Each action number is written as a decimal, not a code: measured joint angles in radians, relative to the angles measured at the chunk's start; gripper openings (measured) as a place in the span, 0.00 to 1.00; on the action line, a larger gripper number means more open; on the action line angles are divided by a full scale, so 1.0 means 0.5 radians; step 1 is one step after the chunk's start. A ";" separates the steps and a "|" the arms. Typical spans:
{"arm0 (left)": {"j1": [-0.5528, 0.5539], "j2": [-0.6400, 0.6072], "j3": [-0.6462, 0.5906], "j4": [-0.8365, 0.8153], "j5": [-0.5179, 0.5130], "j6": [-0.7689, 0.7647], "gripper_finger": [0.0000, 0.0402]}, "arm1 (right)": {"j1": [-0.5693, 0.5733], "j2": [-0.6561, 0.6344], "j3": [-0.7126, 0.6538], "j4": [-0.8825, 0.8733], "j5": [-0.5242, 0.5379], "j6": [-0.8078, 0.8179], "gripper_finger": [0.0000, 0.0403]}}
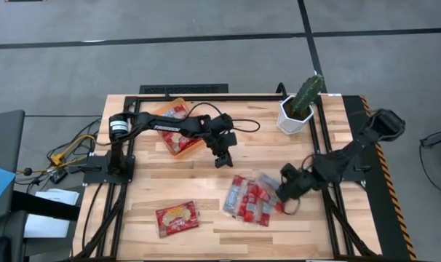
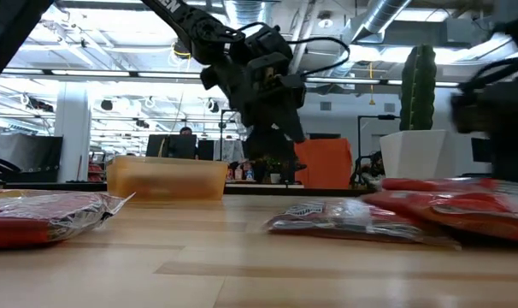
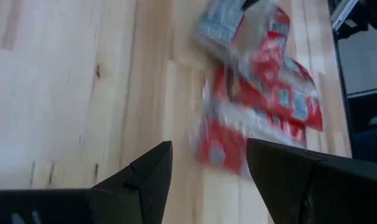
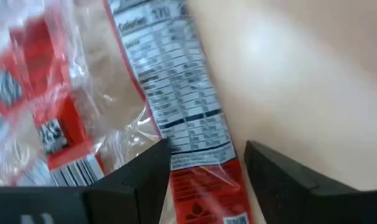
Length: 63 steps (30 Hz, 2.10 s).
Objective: Sort popcorn bags into baskets
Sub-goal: Put the red popcorn bag into the orange bin
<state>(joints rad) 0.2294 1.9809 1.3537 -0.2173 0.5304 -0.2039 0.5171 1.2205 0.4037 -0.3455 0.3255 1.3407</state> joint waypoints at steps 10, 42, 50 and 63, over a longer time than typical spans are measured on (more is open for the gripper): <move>0.013 0.107 -0.006 0.161 0.004 -0.055 0.48 | -0.766 -0.001 -0.003 0.734 -0.007 -0.912 0.58; 0.067 0.535 0.238 0.660 0.268 -0.685 0.48 | 0.087 0.257 0.230 0.046 -0.123 0.097 0.21; 0.053 0.605 0.249 0.679 0.257 -0.842 0.48 | -0.222 0.379 0.231 0.242 -0.211 -0.368 0.21; 0.012 0.613 0.244 0.561 0.128 -0.829 0.48 | -0.471 0.381 0.231 0.372 -0.206 -0.668 0.21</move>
<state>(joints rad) 0.2353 2.2875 1.4756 0.0630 0.5943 -0.6186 0.2814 1.4109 0.5190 -0.1593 0.2226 1.0065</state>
